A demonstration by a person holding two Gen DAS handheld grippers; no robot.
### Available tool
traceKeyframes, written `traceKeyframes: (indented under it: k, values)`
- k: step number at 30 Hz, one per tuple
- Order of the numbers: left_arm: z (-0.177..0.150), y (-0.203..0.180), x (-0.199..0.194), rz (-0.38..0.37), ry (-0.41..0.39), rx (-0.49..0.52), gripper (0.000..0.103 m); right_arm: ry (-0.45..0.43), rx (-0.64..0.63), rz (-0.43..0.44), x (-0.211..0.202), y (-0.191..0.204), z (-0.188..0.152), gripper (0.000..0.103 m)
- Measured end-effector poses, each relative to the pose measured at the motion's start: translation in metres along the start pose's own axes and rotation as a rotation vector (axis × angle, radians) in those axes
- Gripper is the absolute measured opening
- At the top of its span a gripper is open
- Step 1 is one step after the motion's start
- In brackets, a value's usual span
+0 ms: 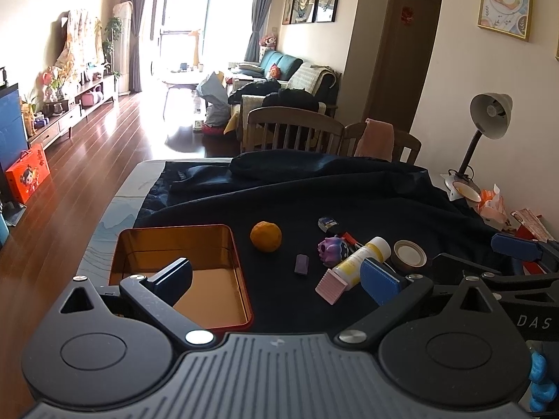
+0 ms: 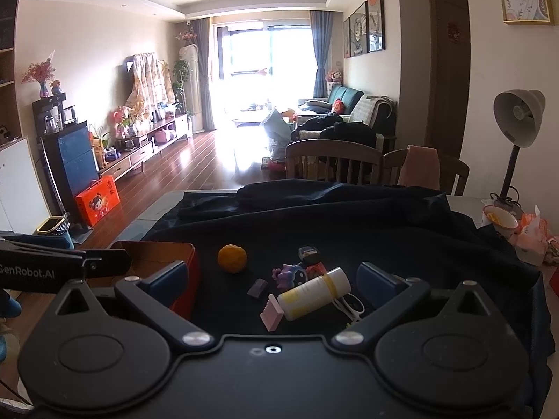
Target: Organize rigid objects
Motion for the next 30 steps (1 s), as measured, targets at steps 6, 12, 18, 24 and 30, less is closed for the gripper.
traceKeyframes:
  k: [6,12,18,24,30]
  values:
    - [0.002,0.002,0.006,-0.026,0.006,0.014,0.103,-0.007,0.025,-0.015,0.002,-0.002,-0.003,0.103]
    - [0.010,-0.002,0.018,-0.047,0.008,0.039,0.103,0.005,-0.003,-0.039,0.011,-0.016,-0.004,0.103]
    - [0.010,-0.020,0.044,-0.064,0.017,0.078,0.103,0.050,-0.045,-0.060,0.024,-0.049,-0.016,0.103]
    - [0.004,-0.045,0.073,-0.070,0.008,0.131,0.103,0.101,-0.055,-0.047,0.043,-0.084,-0.028,0.101]
    - [-0.007,-0.079,0.103,-0.079,0.037,0.201,0.103,0.169,-0.046,-0.022,0.064,-0.113,-0.042,0.099]
Point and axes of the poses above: each gripper's, at about its wrist camera, not at the fingertips, and x roughly the way its jaws point, y to its left, z to its top, the point moved 3 cm from there along x, roughly the way its jaws point, and after that the axes turned 14 degrees about z, right-handed, at the moved point
